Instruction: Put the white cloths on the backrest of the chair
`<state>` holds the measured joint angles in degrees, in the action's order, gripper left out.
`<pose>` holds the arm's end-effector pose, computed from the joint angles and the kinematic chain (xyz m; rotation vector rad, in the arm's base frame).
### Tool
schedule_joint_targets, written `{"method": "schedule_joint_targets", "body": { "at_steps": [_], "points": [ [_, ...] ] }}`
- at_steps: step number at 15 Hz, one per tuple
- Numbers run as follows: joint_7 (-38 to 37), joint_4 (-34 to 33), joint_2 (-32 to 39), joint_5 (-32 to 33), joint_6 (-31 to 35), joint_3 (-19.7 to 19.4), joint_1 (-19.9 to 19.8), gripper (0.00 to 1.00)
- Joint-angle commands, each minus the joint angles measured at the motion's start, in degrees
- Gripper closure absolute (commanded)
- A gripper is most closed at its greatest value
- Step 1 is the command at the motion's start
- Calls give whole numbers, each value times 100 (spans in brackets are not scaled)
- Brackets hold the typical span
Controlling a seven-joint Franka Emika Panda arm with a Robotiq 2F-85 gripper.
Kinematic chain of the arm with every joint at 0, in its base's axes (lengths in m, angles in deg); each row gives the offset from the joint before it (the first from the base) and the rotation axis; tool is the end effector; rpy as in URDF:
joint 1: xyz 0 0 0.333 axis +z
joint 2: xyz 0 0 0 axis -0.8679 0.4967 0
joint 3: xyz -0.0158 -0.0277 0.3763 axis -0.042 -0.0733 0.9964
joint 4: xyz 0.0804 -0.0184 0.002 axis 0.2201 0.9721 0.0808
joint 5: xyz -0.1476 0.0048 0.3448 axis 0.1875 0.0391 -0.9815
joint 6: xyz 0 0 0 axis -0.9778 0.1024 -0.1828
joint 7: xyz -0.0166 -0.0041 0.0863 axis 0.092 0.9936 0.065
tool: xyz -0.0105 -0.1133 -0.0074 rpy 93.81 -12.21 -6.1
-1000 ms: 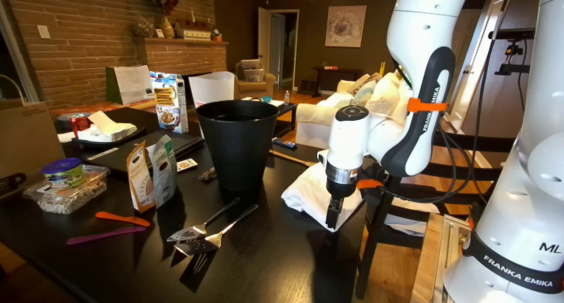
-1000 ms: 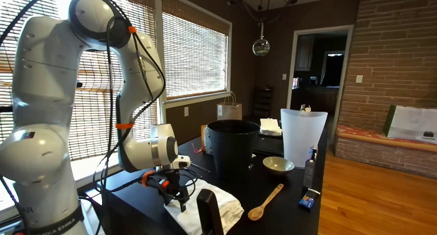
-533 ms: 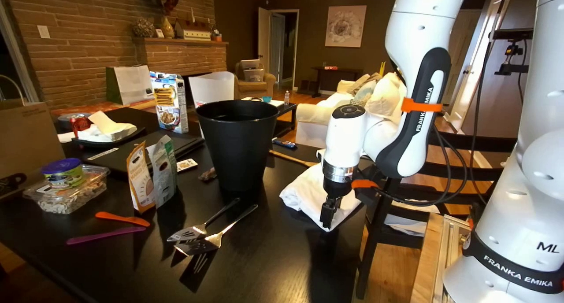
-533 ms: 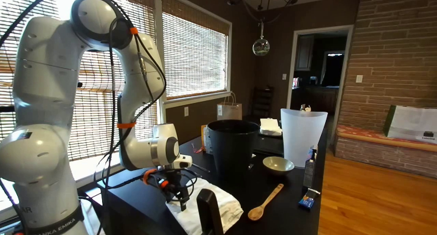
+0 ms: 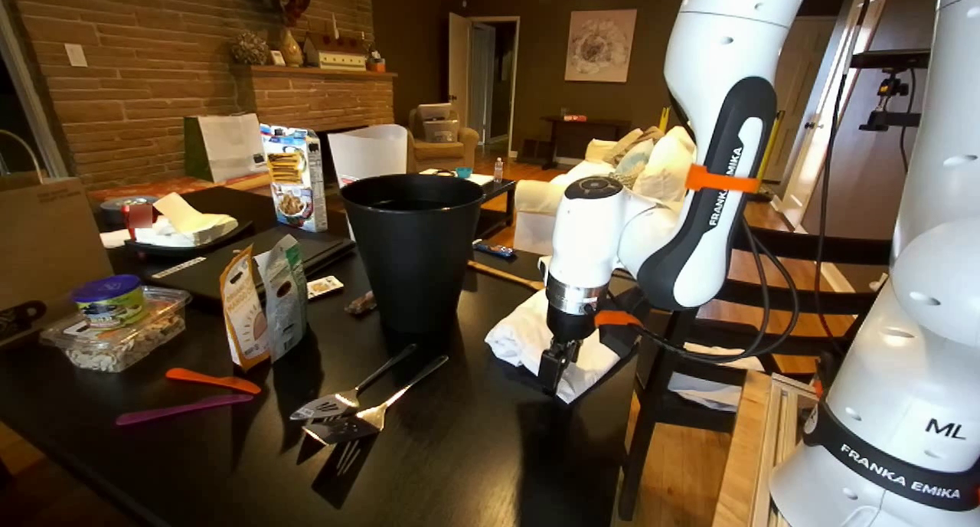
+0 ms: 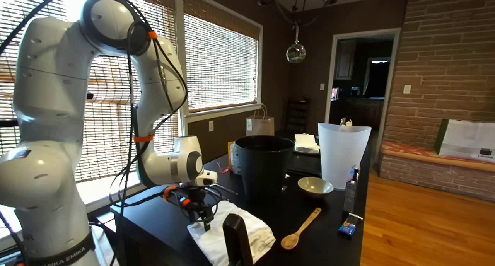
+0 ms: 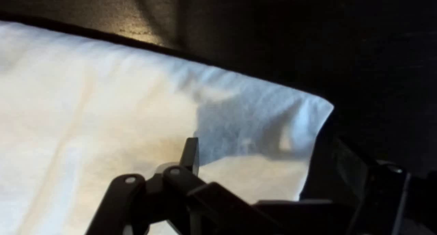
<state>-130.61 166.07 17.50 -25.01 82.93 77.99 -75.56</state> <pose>0.3725 -0.0050 0.2225 3.0253 0.1081 0.1211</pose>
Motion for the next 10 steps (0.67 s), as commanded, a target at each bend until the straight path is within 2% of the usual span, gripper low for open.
{"method": "schedule_joint_targets", "body": {
  "at_steps": [1, 4, 5, 6, 7, 8, 10],
  "points": [
    [38, -19, -134, -346, -369, 467, -273, 0],
    [93, 66, -258, -541, -727, 673, -282, 0],
    [48, -22, -206, -537, -885, 739, -264, 5],
    [86, 7, -257, -595, -995, 791, -251, 16],
    [96, 40, -323, -623, -1103, 834, -234, 20],
    [104, 37, -344, -653, -1209, 882, -229, 32],
    [118, 27, -364, -679, -1386, 941, -230, 47]
  ]
}}
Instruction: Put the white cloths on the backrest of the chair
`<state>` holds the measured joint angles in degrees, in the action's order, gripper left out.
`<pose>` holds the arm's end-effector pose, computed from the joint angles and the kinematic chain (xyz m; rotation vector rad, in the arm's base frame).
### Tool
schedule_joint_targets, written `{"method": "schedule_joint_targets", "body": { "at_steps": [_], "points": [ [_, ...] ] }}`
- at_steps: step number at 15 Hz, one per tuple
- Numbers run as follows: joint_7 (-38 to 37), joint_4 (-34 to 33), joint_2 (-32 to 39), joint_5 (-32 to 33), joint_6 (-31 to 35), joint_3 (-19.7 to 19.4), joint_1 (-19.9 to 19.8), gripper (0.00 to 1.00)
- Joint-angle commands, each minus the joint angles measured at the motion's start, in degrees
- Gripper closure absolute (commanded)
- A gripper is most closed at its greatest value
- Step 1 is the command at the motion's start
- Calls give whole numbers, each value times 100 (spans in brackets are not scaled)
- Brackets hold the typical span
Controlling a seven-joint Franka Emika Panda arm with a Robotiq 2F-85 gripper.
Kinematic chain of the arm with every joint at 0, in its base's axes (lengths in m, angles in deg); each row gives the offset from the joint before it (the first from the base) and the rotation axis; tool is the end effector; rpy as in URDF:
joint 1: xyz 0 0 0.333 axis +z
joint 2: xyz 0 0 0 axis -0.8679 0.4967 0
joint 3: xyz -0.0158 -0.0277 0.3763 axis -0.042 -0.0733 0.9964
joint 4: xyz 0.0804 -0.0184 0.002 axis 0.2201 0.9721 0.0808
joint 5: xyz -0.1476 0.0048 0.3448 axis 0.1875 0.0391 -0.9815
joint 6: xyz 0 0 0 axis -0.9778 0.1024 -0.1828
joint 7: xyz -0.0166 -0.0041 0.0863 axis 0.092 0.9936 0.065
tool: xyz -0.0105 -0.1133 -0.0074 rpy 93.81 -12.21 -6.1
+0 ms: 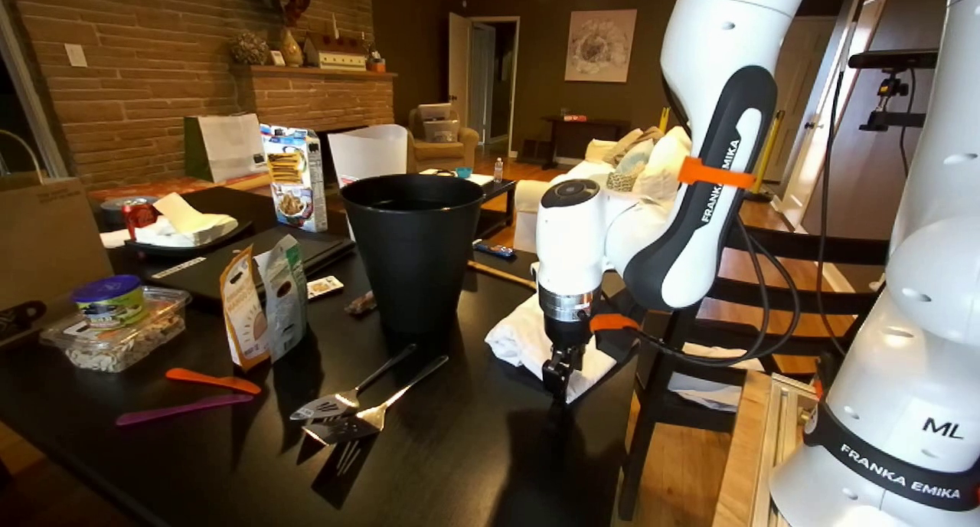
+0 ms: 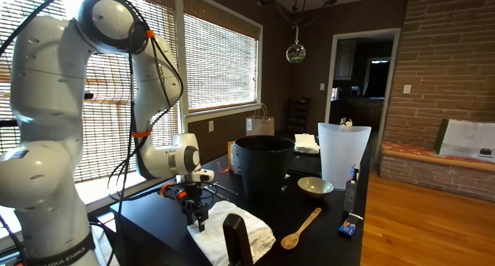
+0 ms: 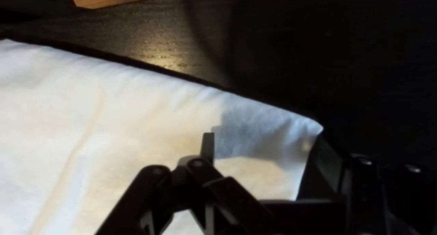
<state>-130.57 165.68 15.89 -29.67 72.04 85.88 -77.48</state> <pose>0.3684 0.0127 0.2231 2.9274 0.1115 -0.0171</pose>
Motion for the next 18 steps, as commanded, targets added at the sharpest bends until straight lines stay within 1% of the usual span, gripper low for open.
{"method": "schedule_joint_targets", "body": {
  "at_steps": [1, 3, 7, 8, 9, 11, 13, 14, 17, 18],
  "points": [
    [112, 66, -217, -200, -363, 169, -40, 56],
    [147, 57, -203, -204, -487, 181, -63, 68],
    [282, 41, -168, -263, -638, 154, -157, 96],
    [465, 37, -161, -419, -634, 183, -242, 99],
    [705, 26, -168, -621, -619, 220, -346, 100],
    [1600, 50, -266, -1361, -611, 366, -641, 100],
    [2481, 74, -415, -2107, -690, 574, -965, 99],
    [2915, 59, -440, -2494, -736, 744, -1180, 99],
    [4272, 99, -972, -3846, -1180, 1182, -1633, 99],
    [4713, 97, -1181, -4310, -1383, 1274, -1696, 99]
  ]
}}
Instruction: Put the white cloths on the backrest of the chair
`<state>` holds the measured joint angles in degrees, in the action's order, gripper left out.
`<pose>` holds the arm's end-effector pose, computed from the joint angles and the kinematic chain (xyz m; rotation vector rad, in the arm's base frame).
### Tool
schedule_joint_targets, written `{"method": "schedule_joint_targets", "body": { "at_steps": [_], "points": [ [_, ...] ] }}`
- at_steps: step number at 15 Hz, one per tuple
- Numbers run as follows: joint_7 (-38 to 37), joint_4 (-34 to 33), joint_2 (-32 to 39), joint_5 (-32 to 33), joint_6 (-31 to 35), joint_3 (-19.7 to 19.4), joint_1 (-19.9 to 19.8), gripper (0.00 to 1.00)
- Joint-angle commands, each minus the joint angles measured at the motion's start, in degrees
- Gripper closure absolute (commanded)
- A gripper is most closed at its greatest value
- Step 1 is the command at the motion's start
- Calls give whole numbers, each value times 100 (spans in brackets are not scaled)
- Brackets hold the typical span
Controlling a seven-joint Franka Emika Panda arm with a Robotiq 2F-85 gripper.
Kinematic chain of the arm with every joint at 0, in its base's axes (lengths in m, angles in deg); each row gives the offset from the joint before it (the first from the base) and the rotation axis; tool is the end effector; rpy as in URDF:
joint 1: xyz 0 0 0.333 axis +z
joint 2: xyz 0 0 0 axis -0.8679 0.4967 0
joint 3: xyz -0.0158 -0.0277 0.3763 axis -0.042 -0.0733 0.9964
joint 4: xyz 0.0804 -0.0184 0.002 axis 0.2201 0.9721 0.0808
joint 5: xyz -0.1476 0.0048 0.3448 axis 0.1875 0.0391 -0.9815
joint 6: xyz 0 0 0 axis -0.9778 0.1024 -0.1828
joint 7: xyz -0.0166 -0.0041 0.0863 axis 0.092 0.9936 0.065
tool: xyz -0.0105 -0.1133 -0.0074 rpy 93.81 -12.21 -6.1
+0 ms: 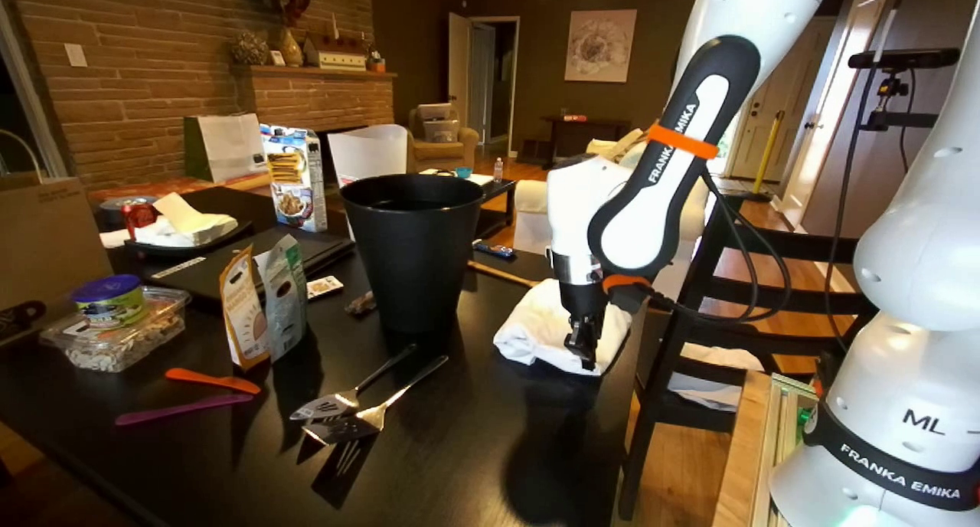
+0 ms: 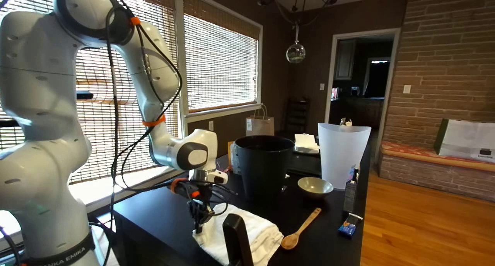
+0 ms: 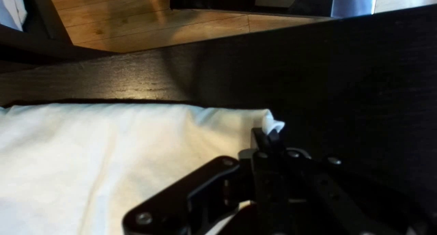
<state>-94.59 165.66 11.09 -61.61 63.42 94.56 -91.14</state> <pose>0.3695 -0.0489 0.2475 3.0366 0.1019 -0.2523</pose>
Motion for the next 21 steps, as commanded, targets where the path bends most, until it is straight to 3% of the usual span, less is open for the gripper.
{"method": "schedule_joint_targets", "body": {
  "at_steps": [1, 2, 3, 8, 11, 15, 20, 21],
  "points": [
    [1560, 115, -983, -1569, -772, 444, -339, 99],
    [2002, 152, -1326, -2021, -1079, 414, -298, 99],
    [2289, 149, -1689, -2303, -1446, -683, 816, 99],
    [2345, -148, -3204, -1698, -3644, -2076, 1685, 99],
    [2421, -583, -3948, -1243, -4721, -2564, 1793, 99],
    [2455, -1150, -4478, -685, -5457, -2917, 1825, 99],
    [2593, -1726, -4940, -462, -6120, -3084, 2027, 99],
    [2394, -1553, -4769, -519, -5866, -3145, 2052, 99]
  ]
}}
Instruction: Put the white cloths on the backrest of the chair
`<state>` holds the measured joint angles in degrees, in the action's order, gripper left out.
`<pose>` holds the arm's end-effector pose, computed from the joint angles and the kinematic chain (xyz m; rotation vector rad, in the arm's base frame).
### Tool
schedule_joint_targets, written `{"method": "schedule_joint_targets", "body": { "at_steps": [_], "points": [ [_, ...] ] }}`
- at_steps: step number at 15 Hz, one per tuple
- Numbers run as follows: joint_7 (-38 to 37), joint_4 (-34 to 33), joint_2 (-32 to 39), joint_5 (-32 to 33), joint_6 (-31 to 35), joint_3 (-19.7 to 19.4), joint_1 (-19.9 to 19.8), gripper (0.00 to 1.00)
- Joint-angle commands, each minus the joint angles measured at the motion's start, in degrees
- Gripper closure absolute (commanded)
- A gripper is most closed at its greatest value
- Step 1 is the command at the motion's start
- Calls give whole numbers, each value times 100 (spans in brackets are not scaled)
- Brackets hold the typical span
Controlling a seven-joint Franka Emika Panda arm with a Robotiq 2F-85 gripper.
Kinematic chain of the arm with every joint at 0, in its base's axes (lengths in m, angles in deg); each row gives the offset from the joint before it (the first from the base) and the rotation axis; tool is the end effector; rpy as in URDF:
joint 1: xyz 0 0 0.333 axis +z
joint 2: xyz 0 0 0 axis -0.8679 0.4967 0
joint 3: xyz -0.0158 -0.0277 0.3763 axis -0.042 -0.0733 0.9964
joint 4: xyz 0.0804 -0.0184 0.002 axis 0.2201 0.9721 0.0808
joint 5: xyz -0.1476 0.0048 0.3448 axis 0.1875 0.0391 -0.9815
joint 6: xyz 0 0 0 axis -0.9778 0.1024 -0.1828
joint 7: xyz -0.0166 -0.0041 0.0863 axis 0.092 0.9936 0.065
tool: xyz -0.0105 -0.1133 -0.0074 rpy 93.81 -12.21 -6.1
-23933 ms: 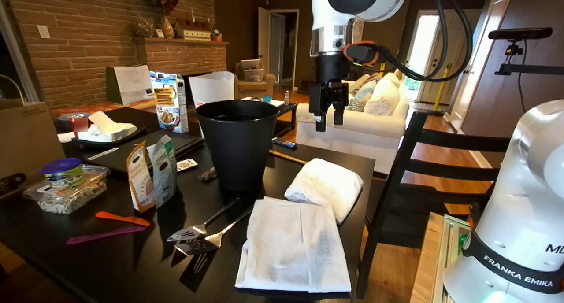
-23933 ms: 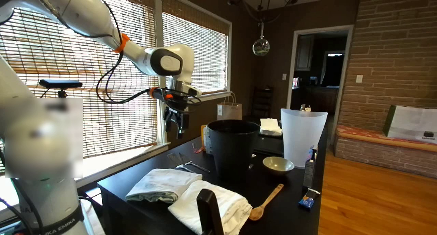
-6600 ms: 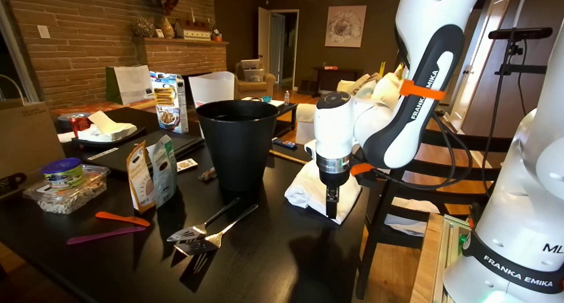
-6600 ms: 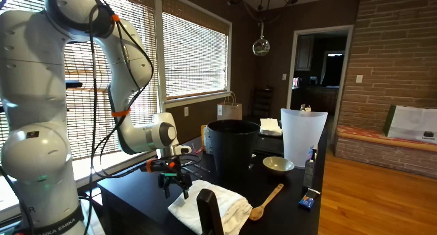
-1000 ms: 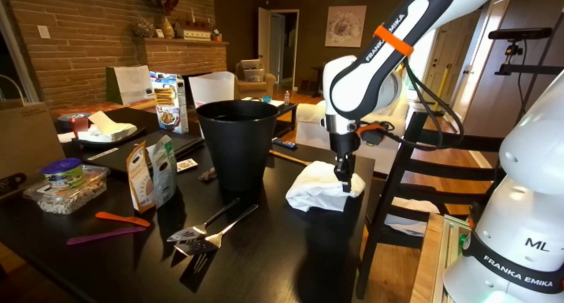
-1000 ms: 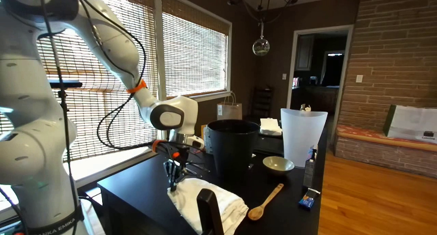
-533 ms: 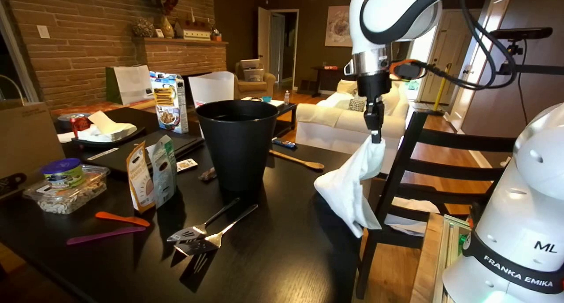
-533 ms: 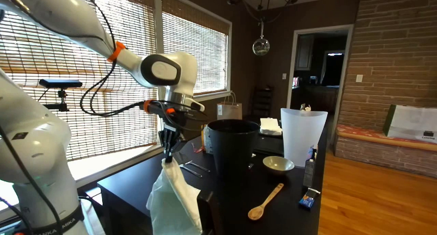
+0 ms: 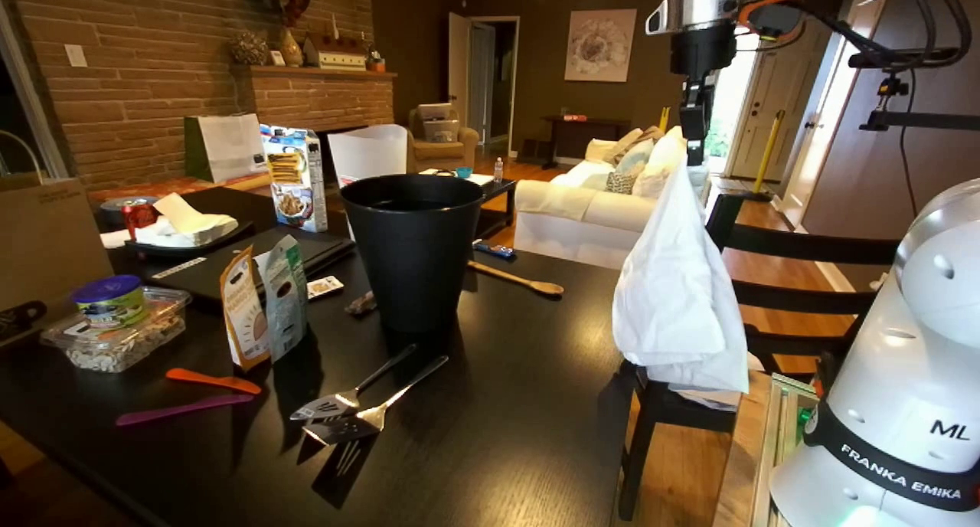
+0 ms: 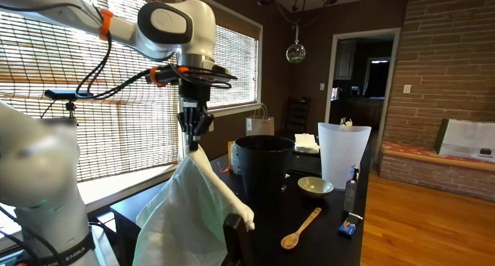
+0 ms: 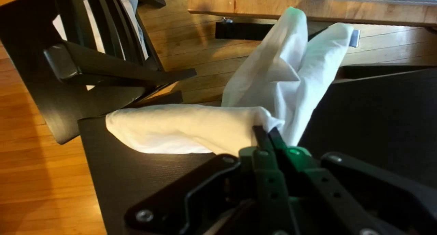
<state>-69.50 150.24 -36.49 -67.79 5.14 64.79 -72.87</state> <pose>0.2354 -0.1324 0.5633 3.0139 0.0576 -0.2216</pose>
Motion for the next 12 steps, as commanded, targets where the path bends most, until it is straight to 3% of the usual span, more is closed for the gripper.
{"method": "schedule_joint_targets", "body": {
  "at_steps": [1, 7, 12],
  "points": [
    [-118, -65, -63, 99, -84, -182, 261, 98],
    [-127, -10, 0, 82, -74, -231, 307, 99],
    [973, -656, -57, -103, -601, -575, 741, 99]
  ]
}}
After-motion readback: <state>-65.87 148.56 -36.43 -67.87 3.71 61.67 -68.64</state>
